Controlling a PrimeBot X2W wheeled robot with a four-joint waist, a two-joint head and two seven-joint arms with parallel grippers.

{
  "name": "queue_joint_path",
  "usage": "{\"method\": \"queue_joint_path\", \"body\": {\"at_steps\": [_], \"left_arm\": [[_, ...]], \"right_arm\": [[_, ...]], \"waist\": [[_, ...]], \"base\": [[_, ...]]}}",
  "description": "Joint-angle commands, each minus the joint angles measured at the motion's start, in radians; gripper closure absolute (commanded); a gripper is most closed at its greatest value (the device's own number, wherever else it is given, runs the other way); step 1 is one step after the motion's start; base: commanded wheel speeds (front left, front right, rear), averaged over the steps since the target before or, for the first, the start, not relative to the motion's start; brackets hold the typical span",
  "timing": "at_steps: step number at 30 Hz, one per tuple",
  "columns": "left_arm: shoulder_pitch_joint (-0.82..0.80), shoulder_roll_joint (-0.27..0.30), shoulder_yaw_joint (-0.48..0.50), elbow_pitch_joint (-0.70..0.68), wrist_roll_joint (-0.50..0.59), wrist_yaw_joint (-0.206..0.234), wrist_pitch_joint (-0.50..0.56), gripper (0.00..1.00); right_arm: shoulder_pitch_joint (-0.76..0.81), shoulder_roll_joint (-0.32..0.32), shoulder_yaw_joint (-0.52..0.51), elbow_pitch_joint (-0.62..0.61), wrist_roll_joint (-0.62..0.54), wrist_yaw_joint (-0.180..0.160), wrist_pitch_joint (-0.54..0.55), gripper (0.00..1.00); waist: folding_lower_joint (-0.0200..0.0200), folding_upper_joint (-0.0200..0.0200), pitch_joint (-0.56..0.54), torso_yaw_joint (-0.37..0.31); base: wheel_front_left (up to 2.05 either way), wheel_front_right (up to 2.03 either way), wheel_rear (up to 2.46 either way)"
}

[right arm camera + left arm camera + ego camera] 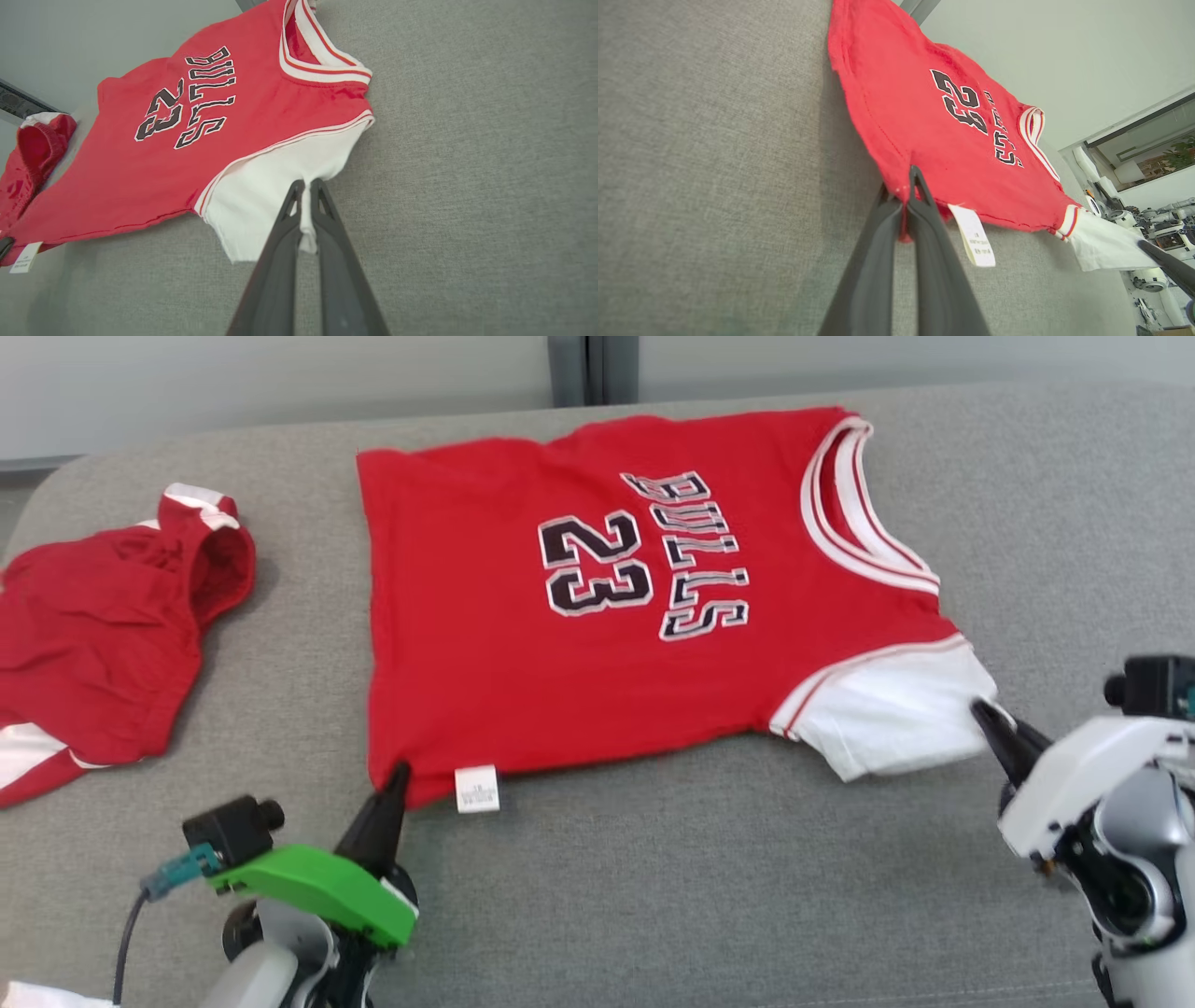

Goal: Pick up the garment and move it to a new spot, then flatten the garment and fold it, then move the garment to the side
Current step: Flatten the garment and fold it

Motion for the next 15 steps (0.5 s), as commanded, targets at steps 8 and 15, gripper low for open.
{"method": "queue_joint_path", "body": {"at_steps": [8,15], "left_arm": [[0.103,0.069,-0.046,-0.064,0.002,0.082,0.108,1.0],[0.159,0.118,-0.06,-0.129,-0.008,0.157,0.18,1.0]], "right_arm": [[0.208,0.108,-0.133,-0.198,-0.104,0.001,0.215,1.0],[0.311,0.14,-0.18,-0.294,-0.117,0.001,0.333,1.0]], "waist": [[0.0001,0.0,-0.067,0.043],[0.0001,0.0,-0.076,0.038]], "base": [[0.0,0.0,0.0],[0.0,0.0,0.0]]}}
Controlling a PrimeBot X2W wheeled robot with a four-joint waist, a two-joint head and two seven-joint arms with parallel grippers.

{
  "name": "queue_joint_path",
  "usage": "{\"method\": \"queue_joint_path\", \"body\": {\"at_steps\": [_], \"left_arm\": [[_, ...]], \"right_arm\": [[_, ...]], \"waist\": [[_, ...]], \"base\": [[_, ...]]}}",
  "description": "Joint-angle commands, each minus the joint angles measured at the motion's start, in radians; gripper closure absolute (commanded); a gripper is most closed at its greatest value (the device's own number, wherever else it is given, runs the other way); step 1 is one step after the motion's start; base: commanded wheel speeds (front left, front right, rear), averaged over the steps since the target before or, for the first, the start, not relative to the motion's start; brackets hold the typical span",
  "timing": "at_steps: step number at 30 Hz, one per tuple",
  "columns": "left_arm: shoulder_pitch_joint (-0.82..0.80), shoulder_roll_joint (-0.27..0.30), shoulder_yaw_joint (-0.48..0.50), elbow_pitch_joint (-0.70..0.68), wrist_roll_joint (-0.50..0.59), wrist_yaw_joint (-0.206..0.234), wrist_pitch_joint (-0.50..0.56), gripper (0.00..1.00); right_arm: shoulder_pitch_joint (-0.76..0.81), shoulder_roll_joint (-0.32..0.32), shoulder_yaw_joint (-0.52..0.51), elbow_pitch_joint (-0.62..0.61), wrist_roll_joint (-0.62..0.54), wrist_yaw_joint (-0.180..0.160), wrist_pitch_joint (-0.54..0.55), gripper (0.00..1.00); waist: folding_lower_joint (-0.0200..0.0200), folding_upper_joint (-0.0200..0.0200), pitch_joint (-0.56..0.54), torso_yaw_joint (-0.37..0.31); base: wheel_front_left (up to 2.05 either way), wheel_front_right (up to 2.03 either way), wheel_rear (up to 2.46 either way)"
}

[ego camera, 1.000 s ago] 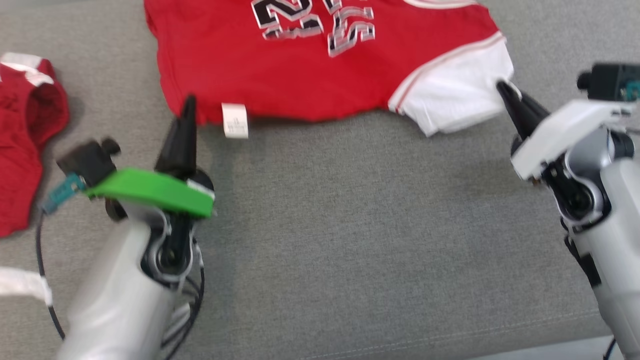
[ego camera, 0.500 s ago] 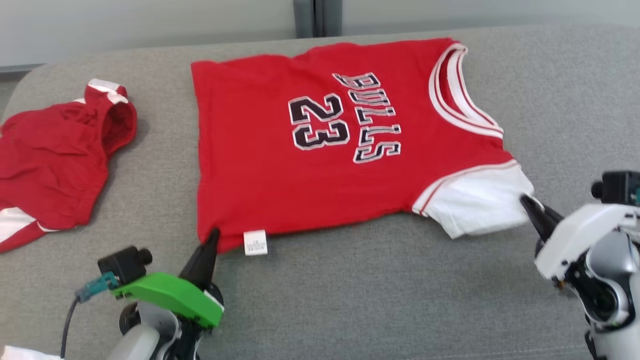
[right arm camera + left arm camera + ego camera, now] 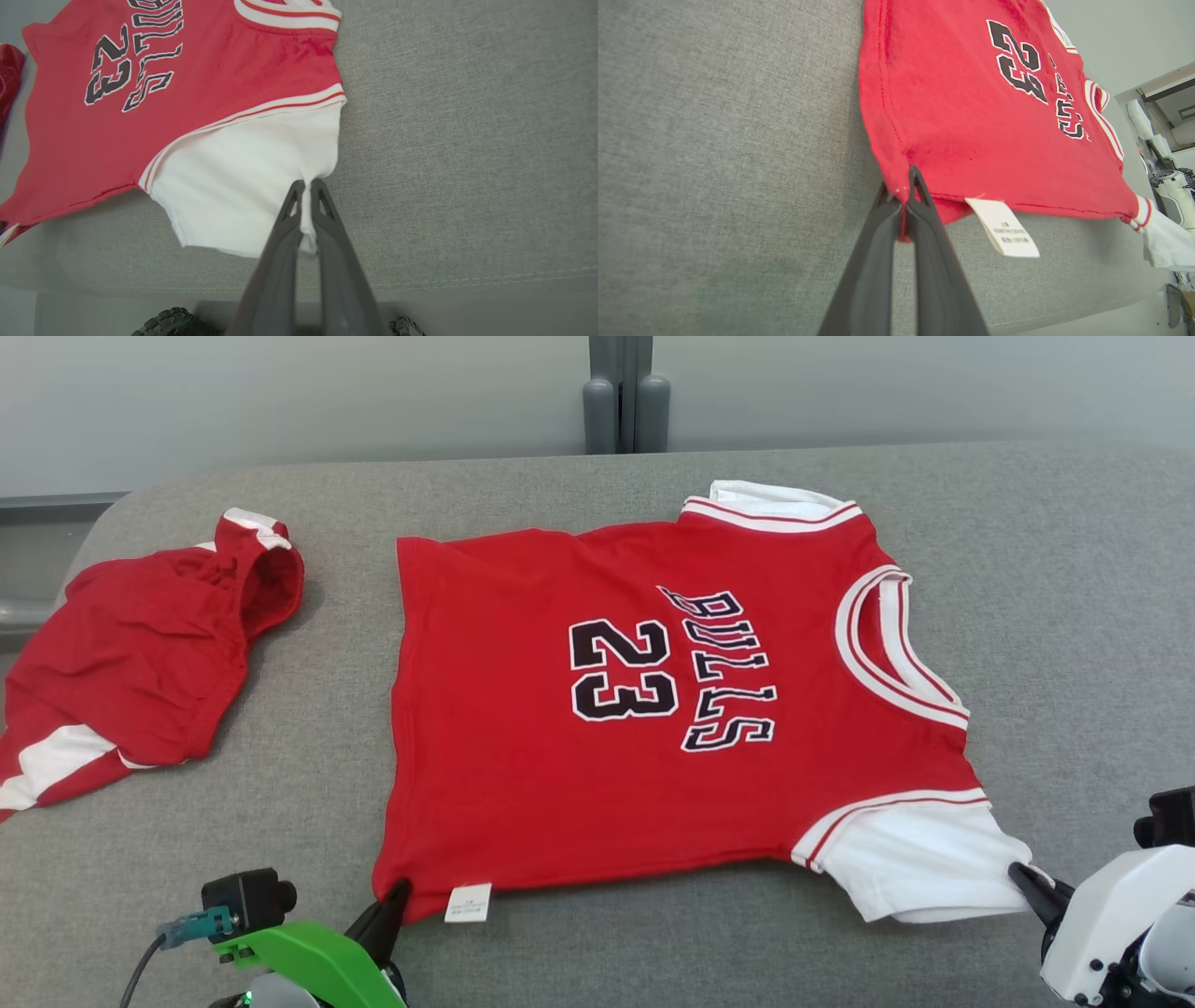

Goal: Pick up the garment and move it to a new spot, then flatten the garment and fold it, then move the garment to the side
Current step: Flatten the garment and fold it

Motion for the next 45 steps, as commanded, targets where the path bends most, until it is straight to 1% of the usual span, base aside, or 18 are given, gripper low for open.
{"method": "queue_joint_path", "body": {"at_steps": [1,3,7,10,13,19,25,29,34,40,45], "left_arm": [[0.018,0.021,0.0,-0.012,-0.001,0.017,0.012,1.0],[0.032,0.036,-0.004,-0.032,-0.001,0.035,0.032,1.0],[0.046,0.056,-0.008,-0.069,-0.003,0.056,0.055,1.0],[0.049,0.056,-0.004,-0.098,-0.011,0.059,0.058,1.0],[0.035,0.054,-0.003,-0.12,-0.01,0.069,0.063,1.0],[0.005,0.034,0.01,-0.13,-0.015,0.06,0.046,1.0],[-0.018,0.038,-0.005,-0.127,0.001,0.058,0.064,1.0],[-0.072,0.036,-0.017,-0.114,0.015,0.063,0.096,1.0],[-0.182,0.014,-0.03,-0.067,0.028,0.089,0.157,1.0],[-0.294,-0.035,-0.015,0.022,0.052,0.142,0.152,1.0],[-0.367,-0.076,-0.013,0.1,0.062,0.149,0.141,1.0]], "right_arm": [[0.018,0.001,-0.009,-0.015,0.003,0.001,0.007,1.0],[0.035,0.004,-0.015,-0.026,0.006,0.001,0.02,1.0],[0.06,0.005,-0.016,-0.02,0.037,0.001,0.045,1.0],[0.051,0.005,-0.023,-0.024,0.05,0.001,0.021,1.0],[0.023,0.005,-0.01,-0.013,0.072,0.001,-0.005,1.0],[-0.02,0.005,0.004,0.001,0.095,0.001,-0.077,1.0],[-0.048,0.005,0.016,-0.004,0.072,0.001,-0.085,1.0],[-0.118,0.005,0.028,-0.004,0.037,0.001,-0.076,1.0],[-0.252,-0.01,0.059,0.044,0.011,0.001,-0.059,1.0],[-0.397,-0.044,0.1,0.132,-0.002,0.001,-0.087,1.0],[-0.484,-0.074,0.129,0.206,-0.007,0.001,-0.115,1.0]], "waist": [[0.0001,0.0,0.001,-0.001],[0.0001,0.0,0.004,-0.002],[0.0001,0.0,0.011,-0.002],[0.0001,0.0,0.015,-0.002],[0.0001,0.0,0.018,-0.002],[0.0001,0.0,0.017,0.001],[0.0001,0.0,0.023,0.001],[0.0001,0.0,0.045,0.0],[0.0001,0.0,0.078,0.003],[0.0001,0.0,0.128,0.009],[0.0001,0.0,0.158,0.015]], "base": [[0.0,0.0,0.0],[0.0,0.0,0.0],[0.0,0.0,0.0],[0.0,0.0,0.0],[0.0,0.0,0.0],[0.0,0.0,0.0],[0.0,0.0,0.0],[0.0,0.0,0.0],[0.0,0.0,0.0],[0.0,0.0,0.0],[0.0,0.0,0.0]]}}
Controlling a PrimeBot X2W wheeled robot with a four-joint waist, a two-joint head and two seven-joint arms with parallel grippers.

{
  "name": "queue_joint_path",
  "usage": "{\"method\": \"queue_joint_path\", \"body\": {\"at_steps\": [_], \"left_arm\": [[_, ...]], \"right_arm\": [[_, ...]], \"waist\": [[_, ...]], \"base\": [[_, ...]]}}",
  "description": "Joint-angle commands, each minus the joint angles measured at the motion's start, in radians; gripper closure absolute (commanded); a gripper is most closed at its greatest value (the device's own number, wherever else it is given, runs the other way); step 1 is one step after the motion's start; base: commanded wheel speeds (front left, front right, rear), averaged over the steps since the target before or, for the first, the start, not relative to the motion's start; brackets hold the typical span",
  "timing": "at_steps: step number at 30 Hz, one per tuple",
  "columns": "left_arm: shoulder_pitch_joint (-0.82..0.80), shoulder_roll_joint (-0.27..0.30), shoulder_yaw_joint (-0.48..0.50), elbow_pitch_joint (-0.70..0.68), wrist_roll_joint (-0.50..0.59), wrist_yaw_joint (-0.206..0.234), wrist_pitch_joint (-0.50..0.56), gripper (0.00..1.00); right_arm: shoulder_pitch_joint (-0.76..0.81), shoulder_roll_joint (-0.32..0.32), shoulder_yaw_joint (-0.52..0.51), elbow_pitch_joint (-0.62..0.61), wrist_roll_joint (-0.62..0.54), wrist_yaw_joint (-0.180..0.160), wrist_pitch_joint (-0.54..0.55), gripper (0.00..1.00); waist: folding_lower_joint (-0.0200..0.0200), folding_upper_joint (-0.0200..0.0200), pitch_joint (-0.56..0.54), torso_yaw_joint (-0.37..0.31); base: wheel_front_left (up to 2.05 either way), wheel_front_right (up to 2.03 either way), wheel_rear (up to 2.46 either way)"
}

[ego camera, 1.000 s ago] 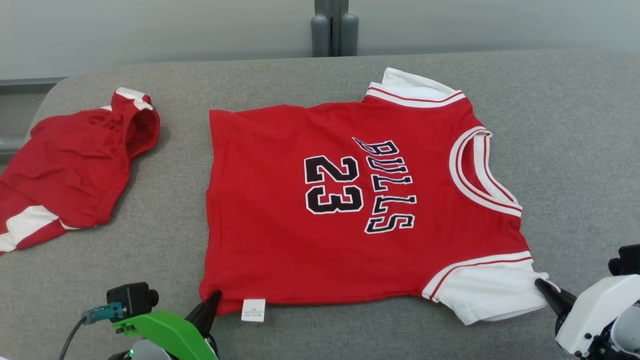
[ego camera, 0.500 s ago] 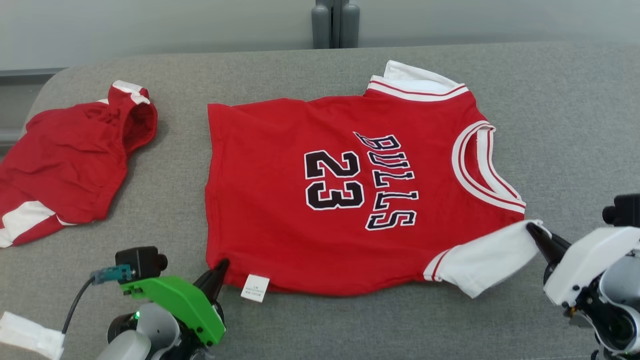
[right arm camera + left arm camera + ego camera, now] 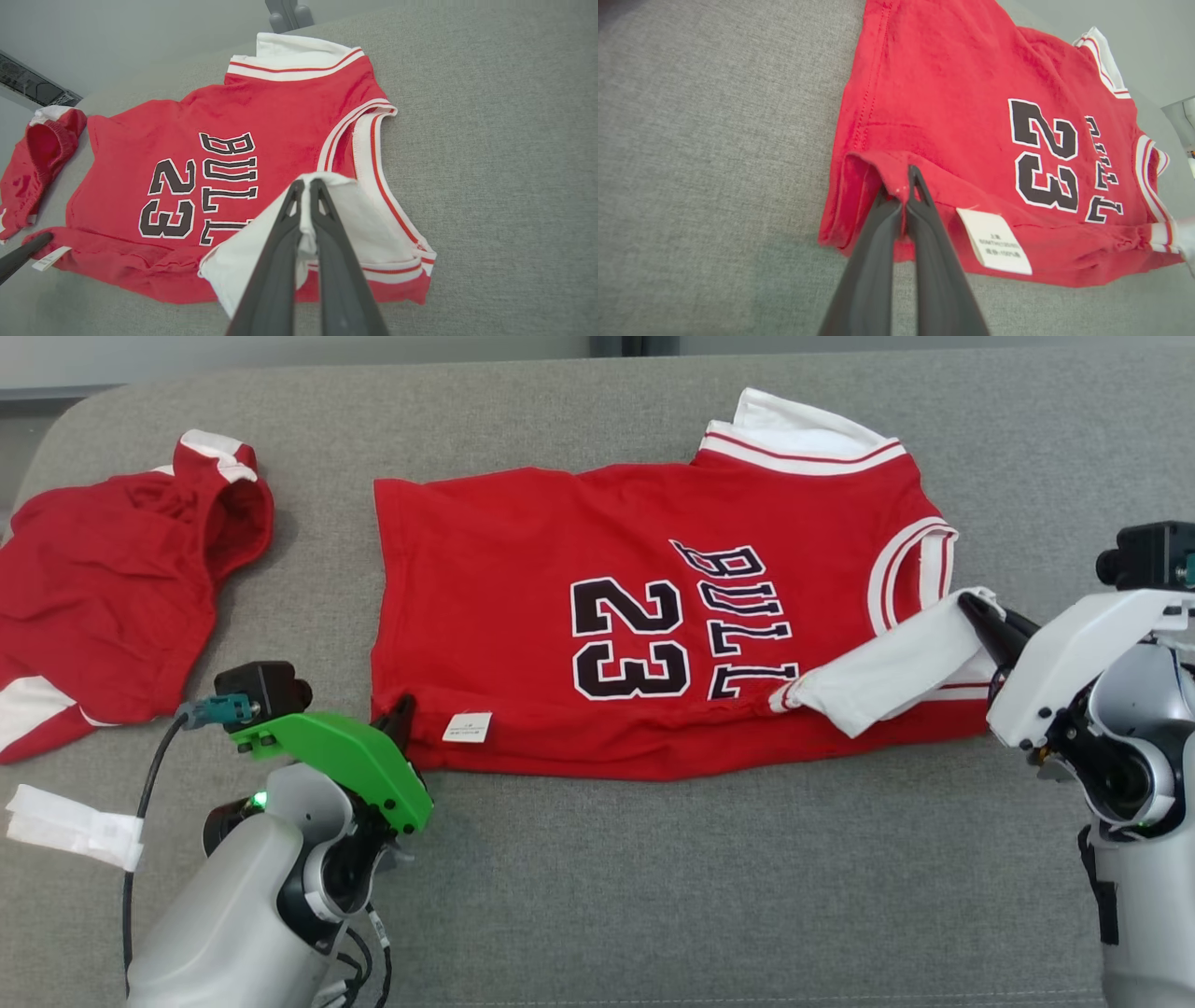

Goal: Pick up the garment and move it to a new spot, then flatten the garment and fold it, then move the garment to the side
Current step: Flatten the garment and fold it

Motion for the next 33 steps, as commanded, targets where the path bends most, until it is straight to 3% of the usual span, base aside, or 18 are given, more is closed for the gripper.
{"method": "queue_joint_path", "body": {"at_steps": [1,8,21,22,23,24,33], "left_arm": [[-0.028,-0.007,0.005,0.022,0.014,0.001,-0.01,1.0],[-0.084,-0.036,0.007,0.1,0.022,-0.011,-0.031,1.0],[-0.125,-0.071,-0.002,0.18,0.023,-0.035,-0.052,1.0],[-0.126,-0.072,-0.003,0.184,0.024,-0.036,-0.054,0.91],[-0.128,-0.074,-0.005,0.187,0.026,-0.039,-0.055,0.65],[-0.131,-0.073,-0.007,0.191,0.032,-0.04,-0.062,0.0],[-0.103,-0.046,0.004,0.198,0.089,-0.022,-0.184,0.0]], "right_arm": [[-0.026,-0.011,0.006,0.021,-0.007,0.001,-0.015,1.0],[-0.112,-0.028,0.022,0.117,-0.021,0.001,-0.095,1.0],[-0.195,-0.003,0.028,0.273,-0.031,0.001,-0.233,1.0],[-0.202,-0.002,0.029,0.283,-0.031,0.001,-0.246,0.8],[-0.213,-0.001,0.035,0.294,-0.03,0.001,-0.264,0.05],[-0.222,-0.004,0.045,0.301,-0.035,0.001,-0.287,0.0],[-0.222,-0.02,0.06,0.31,0.002,0.001,-0.424,0.0]], "waist": [[0.0,0.0,0.02,0.006],[0.0,0.0,0.049,0.011],[0.0,0.0,0.061,0.014],[0.0,0.0,0.061,0.013],[0.0,0.0,0.061,0.013],[0.0,0.0,0.06,0.013],[0.0,0.0,0.035,0.013]], "base": [[0.0,0.0,0.0],[0.0,0.0,0.0],[0.0,0.0,0.0],[0.0,0.0,0.0],[0.0,0.0,0.0],[0.0,0.0,0.0],[0.0,0.0,0.0]]}}
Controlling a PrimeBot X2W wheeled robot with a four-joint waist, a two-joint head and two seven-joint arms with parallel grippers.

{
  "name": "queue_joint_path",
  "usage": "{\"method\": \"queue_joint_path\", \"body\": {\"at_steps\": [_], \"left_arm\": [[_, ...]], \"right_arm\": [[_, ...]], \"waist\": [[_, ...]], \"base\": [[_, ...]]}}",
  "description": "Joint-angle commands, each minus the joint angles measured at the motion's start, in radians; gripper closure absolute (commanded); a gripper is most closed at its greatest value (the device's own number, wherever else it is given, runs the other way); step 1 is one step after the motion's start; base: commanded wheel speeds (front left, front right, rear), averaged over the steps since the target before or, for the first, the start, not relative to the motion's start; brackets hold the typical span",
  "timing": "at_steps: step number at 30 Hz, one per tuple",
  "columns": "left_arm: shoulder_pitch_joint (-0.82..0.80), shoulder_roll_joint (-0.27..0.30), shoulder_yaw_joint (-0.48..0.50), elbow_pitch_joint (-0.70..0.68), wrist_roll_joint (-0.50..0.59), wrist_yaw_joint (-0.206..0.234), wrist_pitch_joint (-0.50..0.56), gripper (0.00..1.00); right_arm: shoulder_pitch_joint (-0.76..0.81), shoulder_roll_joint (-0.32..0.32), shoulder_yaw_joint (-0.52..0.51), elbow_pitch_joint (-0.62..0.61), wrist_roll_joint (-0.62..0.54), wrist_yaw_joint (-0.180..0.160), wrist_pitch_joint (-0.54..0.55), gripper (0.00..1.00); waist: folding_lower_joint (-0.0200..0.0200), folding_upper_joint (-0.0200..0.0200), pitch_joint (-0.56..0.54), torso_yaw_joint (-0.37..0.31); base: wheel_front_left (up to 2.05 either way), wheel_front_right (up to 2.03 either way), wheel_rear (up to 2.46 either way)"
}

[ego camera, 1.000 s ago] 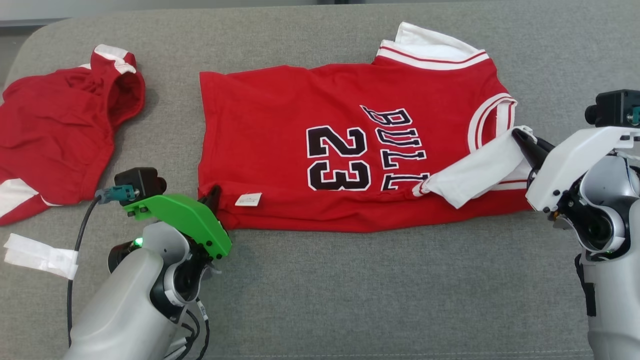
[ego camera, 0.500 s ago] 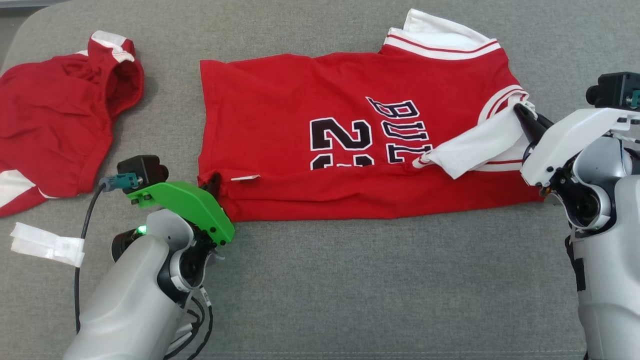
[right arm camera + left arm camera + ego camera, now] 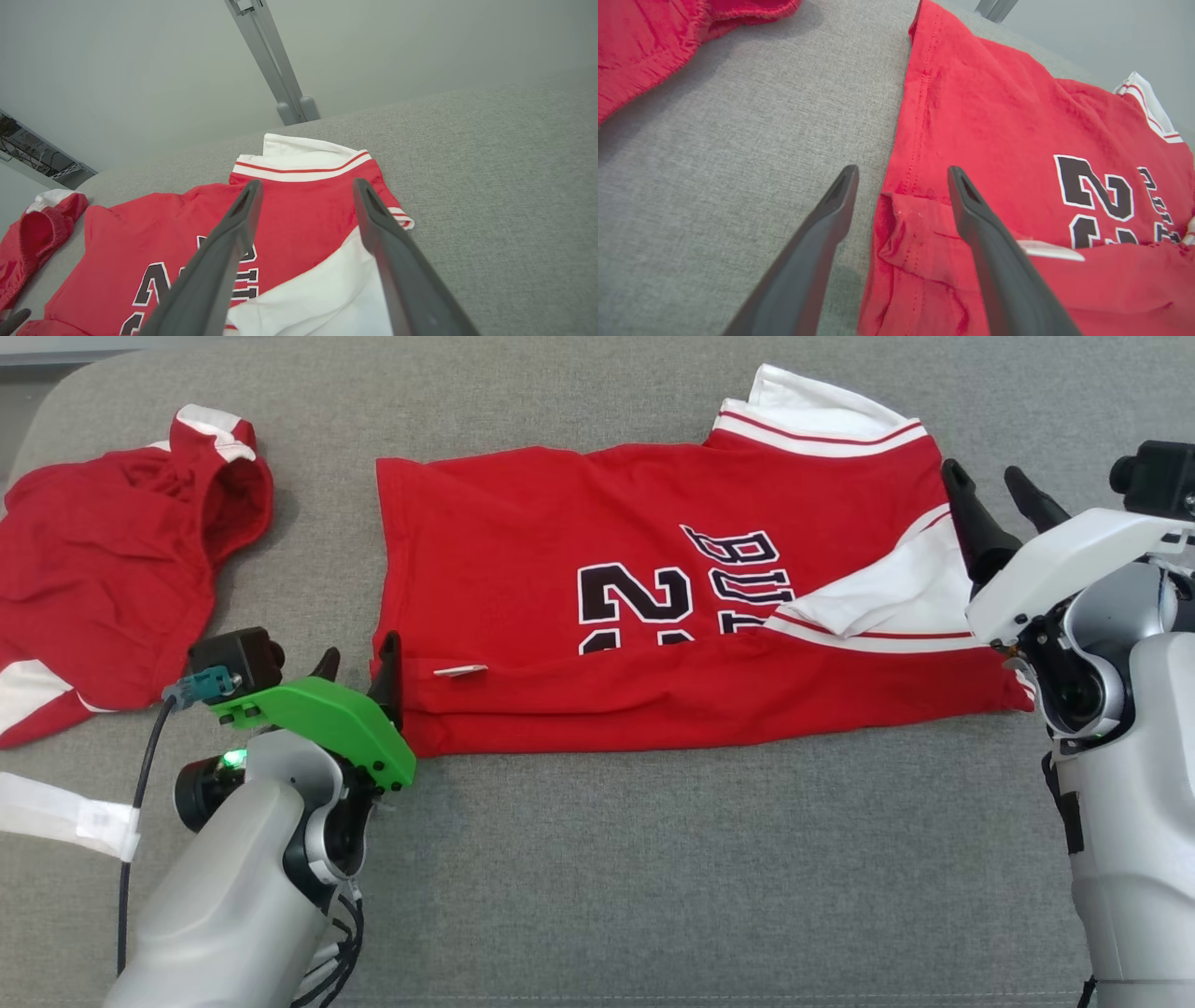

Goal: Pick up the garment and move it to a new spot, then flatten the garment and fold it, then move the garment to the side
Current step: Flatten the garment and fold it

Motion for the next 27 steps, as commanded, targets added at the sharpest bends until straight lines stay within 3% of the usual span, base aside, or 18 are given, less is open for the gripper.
{"method": "queue_joint_path", "body": {"at_steps": [1,7,10,16,19,27], "left_arm": [[0.02,0.018,-0.003,-0.006,0.026,0.01,-0.024,0.0],[0.083,0.052,-0.056,-0.074,0.103,0.051,-0.074,0.0],[0.13,0.07,-0.098,-0.123,0.142,0.101,-0.056,0.0],[0.158,0.086,-0.127,-0.153,0.184,0.165,-0.044,0.0],[0.147,0.084,-0.131,-0.14,0.189,0.176,-0.04,0.0],[0.093,0.06,-0.145,-0.068,0.193,0.152,-0.028,0.0]], "right_arm": [[0.021,-0.006,-0.01,-0.014,0.008,0.001,-0.006,0.0],[0.134,-0.011,-0.082,-0.102,-0.06,0.001,0.127,0.0],[0.21,0.014,-0.138,-0.179,-0.109,0.001,0.214,0.0],[0.251,0.037,-0.18,-0.199,-0.163,0.001,0.257,0.0],[0.247,0.048,-0.183,-0.173,-0.185,0.001,0.266,0.0],[0.201,0.053,-0.181,-0.041,-0.228,0.001,0.275,0.0]], "waist": [[0.0,0.0,-0.01,-0.001],[0.0,0.0,-0.028,-0.007],[0.0,0.0,-0.024,-0.014],[0.0,0.0,-0.003,-0.018],[0.0,0.0,0.007,-0.016],[0.0,0.0,0.033,-0.002]], "base": [[0.0,0.0,0.0],[0.0,0.0,0.0],[0.0,0.0,0.0],[0.0,0.0,0.0],[0.0,0.0,0.0],[0.0,0.0,0.0]]}}
